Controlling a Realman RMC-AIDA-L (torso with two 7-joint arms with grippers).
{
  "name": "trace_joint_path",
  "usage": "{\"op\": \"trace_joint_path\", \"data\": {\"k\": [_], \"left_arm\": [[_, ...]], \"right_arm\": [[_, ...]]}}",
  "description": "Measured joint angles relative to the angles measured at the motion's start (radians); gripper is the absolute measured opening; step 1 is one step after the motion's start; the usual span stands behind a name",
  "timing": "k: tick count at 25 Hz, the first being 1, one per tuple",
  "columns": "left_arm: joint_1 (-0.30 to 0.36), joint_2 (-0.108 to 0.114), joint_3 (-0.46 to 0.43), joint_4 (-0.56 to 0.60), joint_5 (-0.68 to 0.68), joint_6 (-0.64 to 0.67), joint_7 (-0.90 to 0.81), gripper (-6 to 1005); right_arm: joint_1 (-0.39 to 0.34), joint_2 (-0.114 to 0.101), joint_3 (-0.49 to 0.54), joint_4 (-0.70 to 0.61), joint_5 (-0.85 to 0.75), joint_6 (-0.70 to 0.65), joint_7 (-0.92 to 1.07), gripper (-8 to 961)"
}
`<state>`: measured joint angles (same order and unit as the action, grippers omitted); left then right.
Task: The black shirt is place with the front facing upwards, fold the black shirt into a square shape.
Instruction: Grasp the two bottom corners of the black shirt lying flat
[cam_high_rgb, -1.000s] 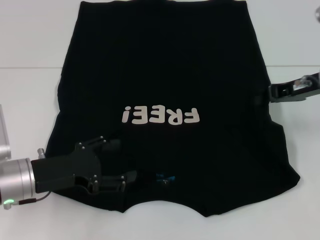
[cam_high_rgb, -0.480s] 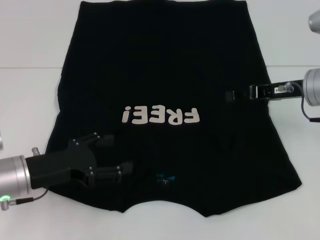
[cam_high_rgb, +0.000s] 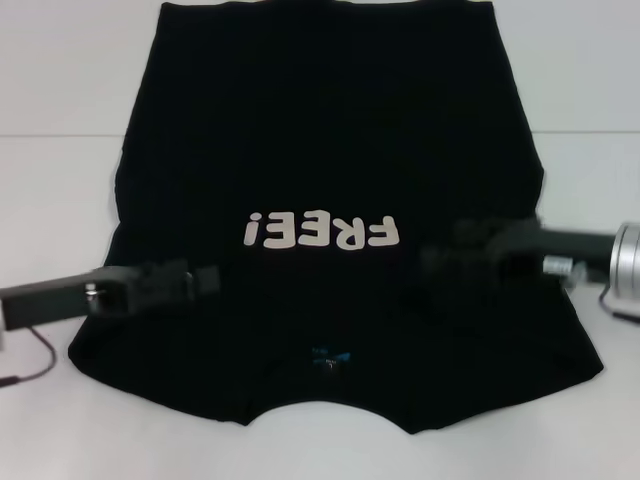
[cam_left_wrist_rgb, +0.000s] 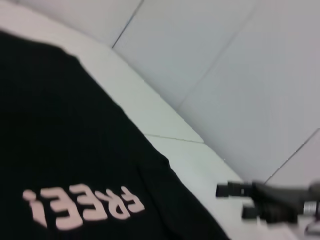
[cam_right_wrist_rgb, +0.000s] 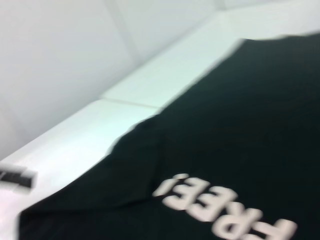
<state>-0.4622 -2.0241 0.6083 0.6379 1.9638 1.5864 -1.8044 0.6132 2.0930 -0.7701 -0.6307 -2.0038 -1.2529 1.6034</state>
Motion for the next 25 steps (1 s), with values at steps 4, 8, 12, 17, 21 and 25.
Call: {"op": "trace_joint_path", "data": {"k": [4,8,12,17,21,25], "left_arm": [[-0.010,0.075,0.009,0.004,0.029,0.038,-0.269,935],[-0.017,0.121,0.001,0.007,0.117,0.028,-0.483,935],[-0.019,0.138,-0.002,0.035,0.208,0.012,-0.623,935],[-0.033,0.143,-0.002,0.067,0.351,-0.041,-0.762,936],[-0.046,0.144,-0.002,0.068,0.411,-0.074,-0.803,935],[-0.050,0.144,0.003,0.064,0.418,-0.100,-0.818,935]], "right_arm": [[-0.016,-0.001,-0.004,0.097,0.054,-0.060,-0.234,821],[-0.020,-0.001,-0.014,0.150,0.031,-0.072,-0.372,932],[-0.023,0.001,-0.034,0.178,0.014,-0.072,-0.446,944],[-0.023,0.003,-0.054,0.196,0.015,-0.072,-0.486,939],[-0.024,0.004,-0.059,0.212,0.015,-0.073,-0.504,937],[-0.024,0.004,-0.060,0.226,0.017,-0.071,-0.514,937]]}}
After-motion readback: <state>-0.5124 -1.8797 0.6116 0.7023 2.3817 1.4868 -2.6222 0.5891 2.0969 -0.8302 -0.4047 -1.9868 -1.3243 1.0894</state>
